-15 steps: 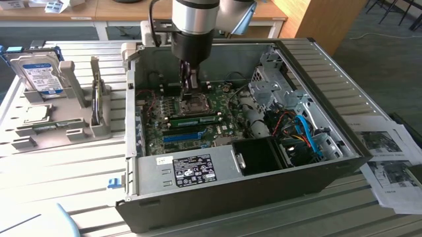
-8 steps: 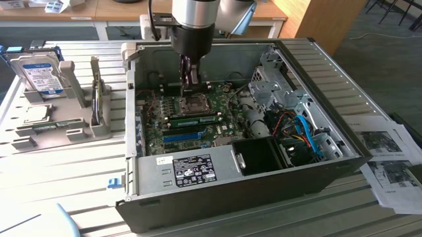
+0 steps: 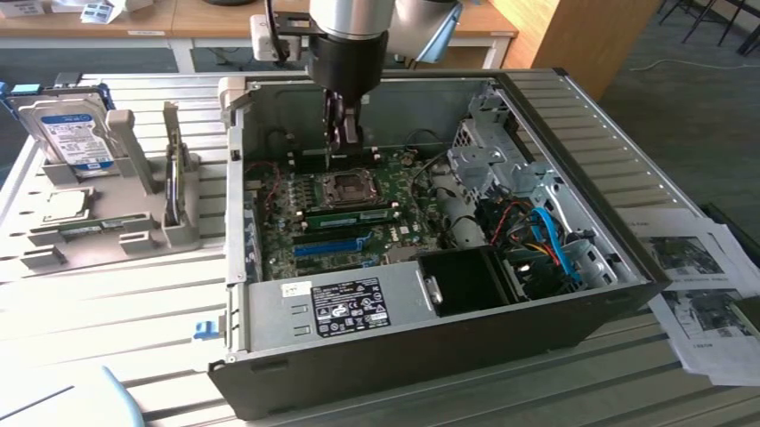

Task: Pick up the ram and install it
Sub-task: 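Press down the ram until it locks into place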

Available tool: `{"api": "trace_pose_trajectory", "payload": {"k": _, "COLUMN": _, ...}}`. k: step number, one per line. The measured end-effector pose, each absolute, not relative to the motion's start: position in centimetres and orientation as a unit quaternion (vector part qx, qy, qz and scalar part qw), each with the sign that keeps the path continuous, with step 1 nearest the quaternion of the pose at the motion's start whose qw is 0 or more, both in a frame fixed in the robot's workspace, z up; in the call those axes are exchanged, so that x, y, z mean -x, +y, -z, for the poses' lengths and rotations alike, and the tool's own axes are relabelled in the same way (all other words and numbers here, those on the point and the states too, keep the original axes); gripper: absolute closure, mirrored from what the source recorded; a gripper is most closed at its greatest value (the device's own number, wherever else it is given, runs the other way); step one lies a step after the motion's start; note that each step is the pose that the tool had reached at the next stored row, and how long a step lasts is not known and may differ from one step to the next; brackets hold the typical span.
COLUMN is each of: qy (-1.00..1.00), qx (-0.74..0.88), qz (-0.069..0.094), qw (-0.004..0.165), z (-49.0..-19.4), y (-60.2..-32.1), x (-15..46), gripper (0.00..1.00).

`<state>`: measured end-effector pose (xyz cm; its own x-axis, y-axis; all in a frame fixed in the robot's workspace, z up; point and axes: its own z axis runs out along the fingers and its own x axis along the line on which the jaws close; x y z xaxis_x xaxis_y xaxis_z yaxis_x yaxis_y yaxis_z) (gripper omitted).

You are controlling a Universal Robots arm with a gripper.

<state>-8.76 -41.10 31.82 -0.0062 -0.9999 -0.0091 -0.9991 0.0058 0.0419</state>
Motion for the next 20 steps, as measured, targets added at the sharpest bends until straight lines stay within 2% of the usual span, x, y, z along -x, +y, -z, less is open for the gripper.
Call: {"api": "trace_pose_trajectory", "payload": {"k": 20, "qy": -0.709, "qx": -0.705, "qz": 0.018, "qw": 0.012, "z": -31.8, "y": -41.1, "x": 6.0, "gripper": 0.91}}
